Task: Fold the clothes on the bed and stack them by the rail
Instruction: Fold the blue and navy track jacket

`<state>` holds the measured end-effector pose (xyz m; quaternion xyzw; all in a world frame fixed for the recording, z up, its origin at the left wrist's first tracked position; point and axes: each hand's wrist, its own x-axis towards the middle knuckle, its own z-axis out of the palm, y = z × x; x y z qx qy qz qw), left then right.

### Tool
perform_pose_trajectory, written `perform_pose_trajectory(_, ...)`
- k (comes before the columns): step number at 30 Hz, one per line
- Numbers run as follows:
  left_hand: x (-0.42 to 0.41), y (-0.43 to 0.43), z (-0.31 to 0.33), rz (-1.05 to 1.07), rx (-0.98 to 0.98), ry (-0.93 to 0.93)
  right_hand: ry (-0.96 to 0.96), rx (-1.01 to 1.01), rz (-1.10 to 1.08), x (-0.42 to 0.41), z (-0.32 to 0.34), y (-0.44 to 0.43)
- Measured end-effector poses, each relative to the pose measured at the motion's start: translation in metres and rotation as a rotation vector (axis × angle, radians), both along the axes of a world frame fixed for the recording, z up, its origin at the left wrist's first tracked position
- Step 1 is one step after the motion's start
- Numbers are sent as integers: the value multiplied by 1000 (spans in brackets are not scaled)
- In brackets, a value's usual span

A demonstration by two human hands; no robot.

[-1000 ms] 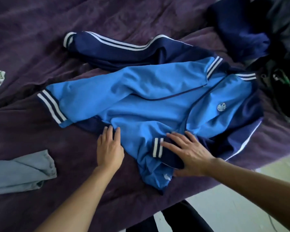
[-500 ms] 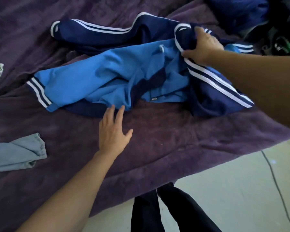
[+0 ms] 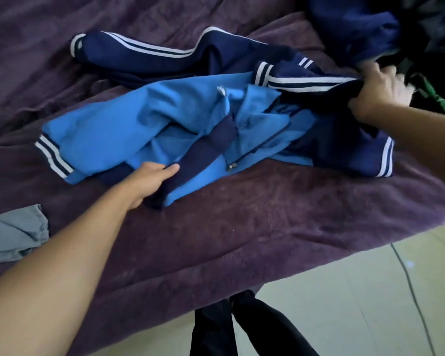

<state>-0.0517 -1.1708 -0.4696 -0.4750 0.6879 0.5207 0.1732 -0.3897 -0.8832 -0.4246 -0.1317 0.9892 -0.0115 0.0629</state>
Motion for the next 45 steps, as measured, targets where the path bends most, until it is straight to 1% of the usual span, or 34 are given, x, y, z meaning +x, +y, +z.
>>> perform_pose_trajectory(1, 13, -7, 12, 40, 149, -52, 44, 14, 40, 0, 6, -5)
perform_pose_trajectory(2, 29, -14, 22, 19, 204, -132, 90, -4, 127, 7, 12, -12)
perform_pose_trajectory(3, 45, -22, 30, -53, 152, -218, 120, -48, 256, 20, 15, -20)
perform_pose_trajectory(4, 59, -30, 34, -179, -18, -321, 114, -95, 402, 38, 14, -30)
perform_pose_trajectory(5, 70, -37, 35, -289, -264, -438, 68, -123, 545, 59, 9, -38)
perform_pose_trajectory(6, 77, -38, 37, -342, -508, -525, -10, -118, 669, 82, 1, -44)
perform_pose_trajectory(7, 79, -34, 36, -359, -706, -512, -106, -72, 760, 103, -10, -50)
perform_pose_trajectory(8, 77, -27, 34, -354, -812, -388, -199, -8, 813, 122, -20, -54)
perform_pose_trajectory(9, 70, -16, 29, -371, -856, -209, -267, 38, 826, 137, -32, -56)
perform_pose_trajectory(10, 61, -3, 24, -422, -860, -51, -316, 29, 799, 147, -43, -56)
perform_pose_trajectory(11, 50, 10, 15, -496, -844, 37, -351, -24, 743, 153, -51, -56)
perform_pose_trajectory(12, 39, 22, 5, -567, -827, 20, -367, -99, 683, 155, -55, -56)
perform_pose_trajectory(14, 26, 44, -14, -654, -783, -151, -380, -212, 590, 151, -55, -58)
perform_pose_trajectory(15, 24, 50, -22, -631, -773, -197, -397, -275, 528, 146, -48, -62)
perform_pose_trajectory(17, 31, 59, -29, -420, -734, -112, -473, -461, 358, 128, -25, -78)
perform_pose_trajectory(19, 48, 62, -31, -227, -561, 18, -518, -648, 222, 108, 3, -105)
perform_pose_trajectory(20, 58, 63, -25, -168, -447, 54, -509, -703, 190, 99, 15, -120)
perform_pose_trajectory(22, 84, 66, -9, -130, -199, 33, -473, -723, 190, 91, 33, -152)
perform_pose_trajectory(24, 113, 71, 8, -131, 2, -30, -481, -687, 222, 98, 37, -179)
perform_pose_trajectory(25, 126, 75, 16, -102, 96, -53, -502, -636, 245, 105, 34, -190)
perform_pose_trajectory(26, 137, 80, 22, -64, 173, -68, -511, -540, 271, 114, 26, -198)
perform_pose_trajectory(27, 147, 83, 26, -50, 202, -84, -515, -411, 290, 125, 17, -202)
perform_pose_trajectory(28, 157, 85, 29, -95, 167, -101, -514, -295, 307, 137, 7, -203)
perform_pose_trajectory(30, 170, 91, 29, -275, -4, -205, -469, -159, 390, 162, -11, -198)
perform_pose_trajectory(32, 176, 101, 22, -474, -250, -257, -359, -91, 531, 184, -25, -188)
perform_pose_trajectory(34, 180, 104, 10, -585, -493, -223, -308, -89, 653, 199, -36, -174)
perform_pose_trajectory(35, 183, 100, 7, -543, -543, -174, -292, -136, 664, 207, -41, -164)
perform_pose_trajectory(37, 198, 88, 4, -324, -495, -61, -234, -289, 605, 226, -46, -144)
perform_pose_trajectory(38, 208, 81, 6, -233, -467, -35, -220, -323, 560, 237, -48, -133)
perform_pose_trajectory(39, 217, 75, 11, -182, -467, -22, -252, -301, 510, 247, -50, -124)
perform_pose_trajectory(40, 227, 70, 16, -186, -478, -9, -337, -240, 444, 256, -53, -117)
perform_pose_trajectory(42, 242, 68, 24, -284, -480, 11, -606, -150, 247, 268, -55, -115)
perform_pose_trajectory(44, 252, 74, 25, -396, -412, 5, -858, -321, 37, 273, -46, -132)
perform_pose_trajectory(45, 255, 80, 24, -442, -372, -18, -921, -426, -30, 275, -38, -146)
